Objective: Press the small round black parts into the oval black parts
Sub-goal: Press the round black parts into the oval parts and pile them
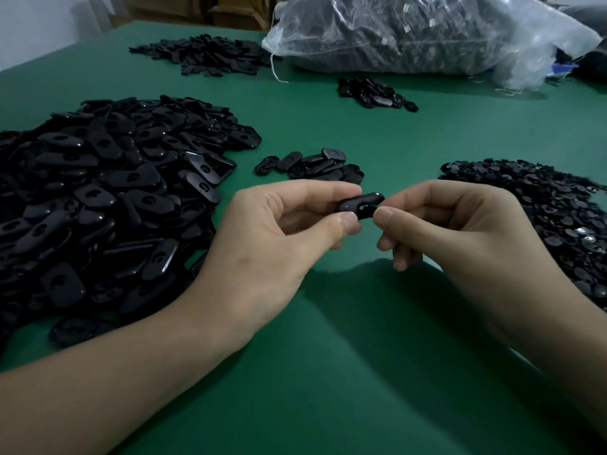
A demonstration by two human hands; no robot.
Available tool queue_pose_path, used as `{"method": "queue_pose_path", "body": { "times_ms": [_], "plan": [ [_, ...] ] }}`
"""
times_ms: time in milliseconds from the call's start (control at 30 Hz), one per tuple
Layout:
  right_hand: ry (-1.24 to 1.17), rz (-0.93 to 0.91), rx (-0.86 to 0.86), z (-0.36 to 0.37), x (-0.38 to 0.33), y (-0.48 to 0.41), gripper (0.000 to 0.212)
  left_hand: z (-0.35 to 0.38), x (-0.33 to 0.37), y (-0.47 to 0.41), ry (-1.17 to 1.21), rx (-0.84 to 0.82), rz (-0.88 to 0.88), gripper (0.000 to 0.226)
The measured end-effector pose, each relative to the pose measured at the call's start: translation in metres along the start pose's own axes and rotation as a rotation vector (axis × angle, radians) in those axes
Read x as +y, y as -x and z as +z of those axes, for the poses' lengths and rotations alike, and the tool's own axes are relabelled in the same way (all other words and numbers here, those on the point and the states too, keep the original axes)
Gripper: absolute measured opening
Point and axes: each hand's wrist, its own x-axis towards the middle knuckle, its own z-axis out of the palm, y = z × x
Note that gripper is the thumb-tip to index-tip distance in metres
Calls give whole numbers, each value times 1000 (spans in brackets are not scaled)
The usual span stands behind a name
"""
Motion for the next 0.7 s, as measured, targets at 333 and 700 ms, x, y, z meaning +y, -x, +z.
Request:
{"method": "queue_pose_path", "body": {
  "times_ms": [333,700],
  "plan": [
    [96,-33,12,1,1,2,21,2,1,1,-54,14,30,26],
    [248,-62,-18,1,-4,3,6,3,1,3,-95,5,15,22]
  ]
}}
